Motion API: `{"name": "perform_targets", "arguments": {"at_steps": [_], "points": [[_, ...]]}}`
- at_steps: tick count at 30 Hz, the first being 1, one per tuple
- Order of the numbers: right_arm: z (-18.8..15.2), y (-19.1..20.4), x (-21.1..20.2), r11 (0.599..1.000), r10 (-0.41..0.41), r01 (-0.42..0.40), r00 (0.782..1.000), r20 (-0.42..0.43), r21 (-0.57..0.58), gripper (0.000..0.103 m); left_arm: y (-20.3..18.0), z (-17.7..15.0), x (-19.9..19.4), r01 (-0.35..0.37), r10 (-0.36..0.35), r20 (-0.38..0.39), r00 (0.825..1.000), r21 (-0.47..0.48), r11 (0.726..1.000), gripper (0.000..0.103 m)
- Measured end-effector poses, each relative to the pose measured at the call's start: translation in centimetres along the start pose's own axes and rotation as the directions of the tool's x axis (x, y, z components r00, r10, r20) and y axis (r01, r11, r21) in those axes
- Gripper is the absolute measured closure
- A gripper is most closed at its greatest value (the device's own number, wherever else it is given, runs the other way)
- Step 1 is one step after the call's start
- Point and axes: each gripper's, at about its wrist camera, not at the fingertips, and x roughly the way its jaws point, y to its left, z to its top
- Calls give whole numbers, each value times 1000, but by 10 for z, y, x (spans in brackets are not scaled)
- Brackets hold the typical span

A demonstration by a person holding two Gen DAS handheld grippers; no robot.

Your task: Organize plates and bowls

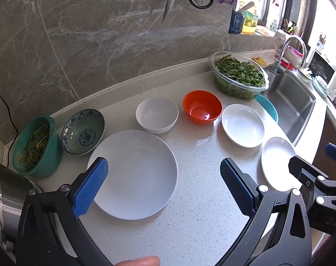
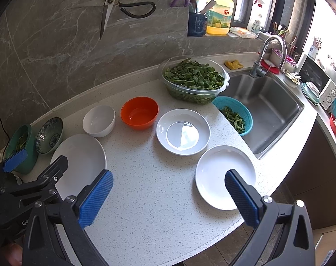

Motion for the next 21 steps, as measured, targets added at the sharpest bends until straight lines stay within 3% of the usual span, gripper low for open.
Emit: {"name": "perform_targets", "arguments": {"at_steps": [21], "points": [[0, 1, 0, 1000, 1, -1, 1000, -2, -2, 0, -1, -4, 0, 2, -2, -3, 1000, -2, 1000, 0]]}}
